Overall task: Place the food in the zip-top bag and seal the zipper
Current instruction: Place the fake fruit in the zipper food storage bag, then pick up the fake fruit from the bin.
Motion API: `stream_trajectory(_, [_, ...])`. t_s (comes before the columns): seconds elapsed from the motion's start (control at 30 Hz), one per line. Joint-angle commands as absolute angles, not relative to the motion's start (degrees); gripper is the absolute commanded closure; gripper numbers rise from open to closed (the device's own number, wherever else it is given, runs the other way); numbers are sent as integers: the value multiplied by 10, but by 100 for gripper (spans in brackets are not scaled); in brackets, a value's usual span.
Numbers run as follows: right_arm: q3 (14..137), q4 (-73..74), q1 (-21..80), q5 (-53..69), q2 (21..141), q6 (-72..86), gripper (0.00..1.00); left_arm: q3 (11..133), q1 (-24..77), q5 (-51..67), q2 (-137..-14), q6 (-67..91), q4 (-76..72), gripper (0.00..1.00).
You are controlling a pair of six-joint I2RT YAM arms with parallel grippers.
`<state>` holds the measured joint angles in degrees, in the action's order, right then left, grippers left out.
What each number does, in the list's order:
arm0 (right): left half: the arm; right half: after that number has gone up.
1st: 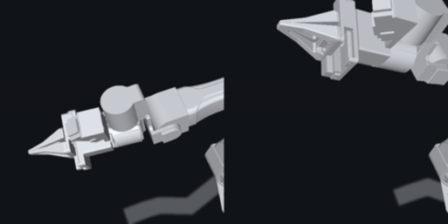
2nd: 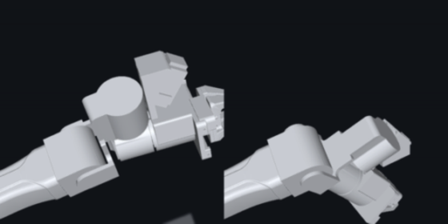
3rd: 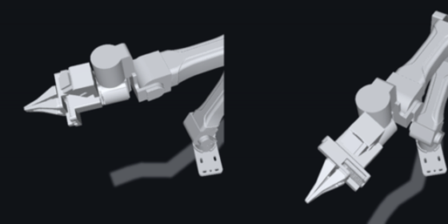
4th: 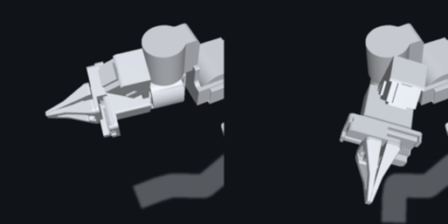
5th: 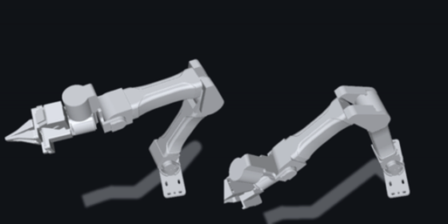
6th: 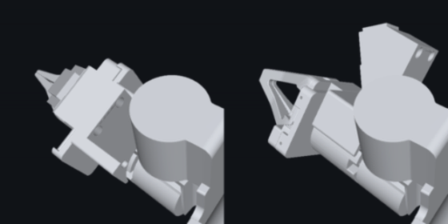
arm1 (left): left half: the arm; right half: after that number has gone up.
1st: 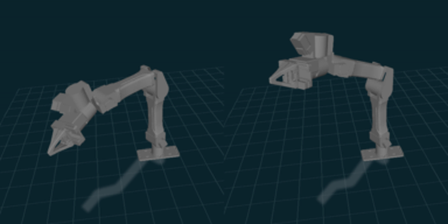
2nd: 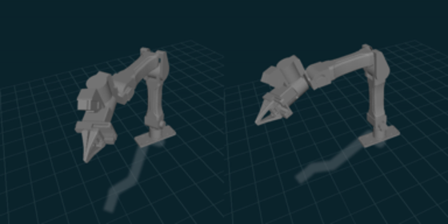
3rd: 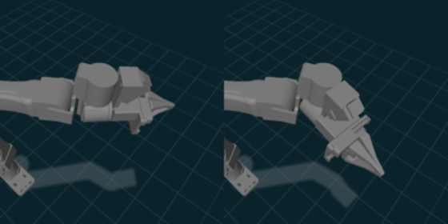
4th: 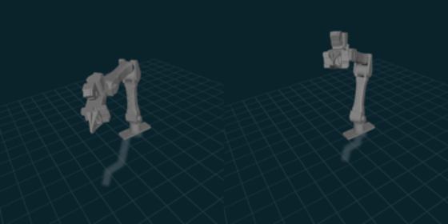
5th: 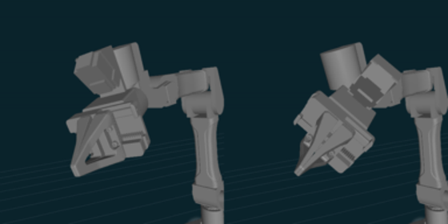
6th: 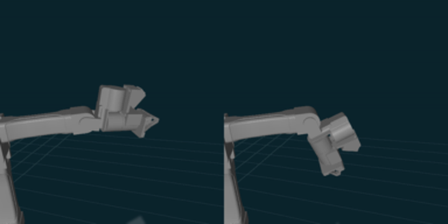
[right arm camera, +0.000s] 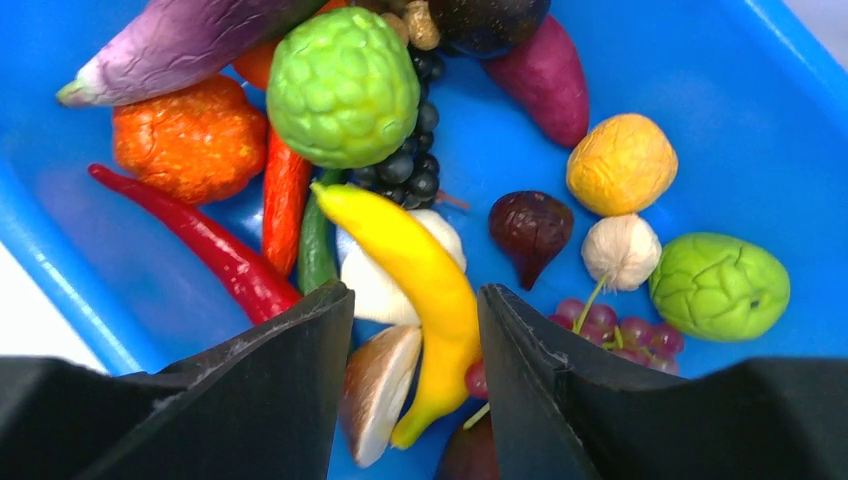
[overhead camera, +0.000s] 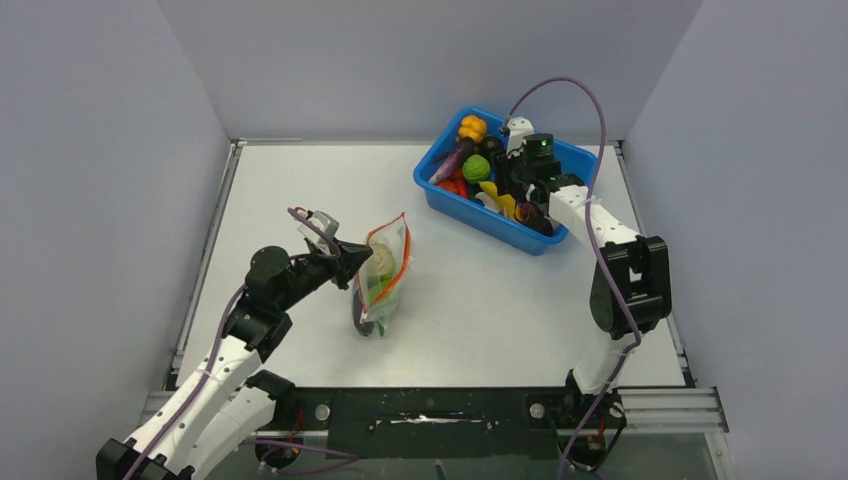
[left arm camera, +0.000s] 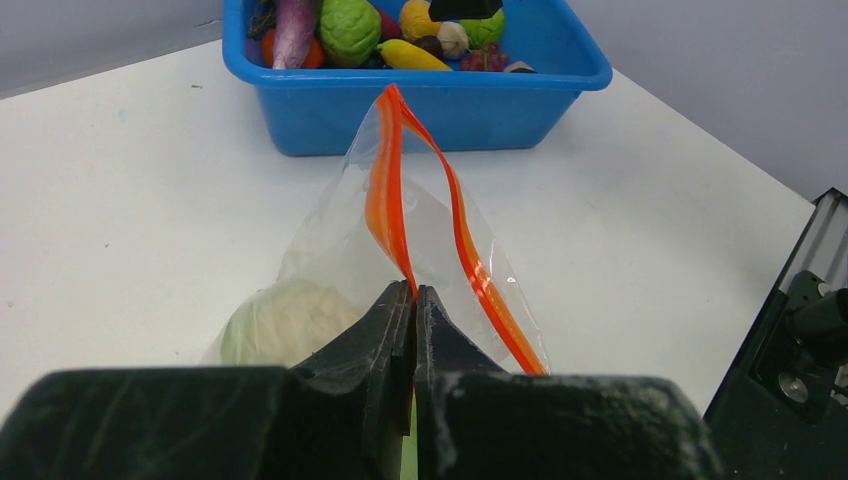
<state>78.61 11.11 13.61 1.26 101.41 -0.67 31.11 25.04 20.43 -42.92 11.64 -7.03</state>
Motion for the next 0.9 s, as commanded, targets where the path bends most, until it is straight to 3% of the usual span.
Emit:
stream_trajectory(0.0, [840,89,121,58,1039,-46,50,313,249,215,-418,104,-89,100])
stream_trajectory(0.4, [898,114,122,108,1121,-104,44,315,248,217,-417,101,-84,100])
stream_trajectory(0.73, [919,116,119,129,1165,-125,45,314,247,217,-418,101,-86,100])
stream_trajectory(0.87, [926,118,119,131,1179,-126,50,314,247,216,-418,101,-87,100])
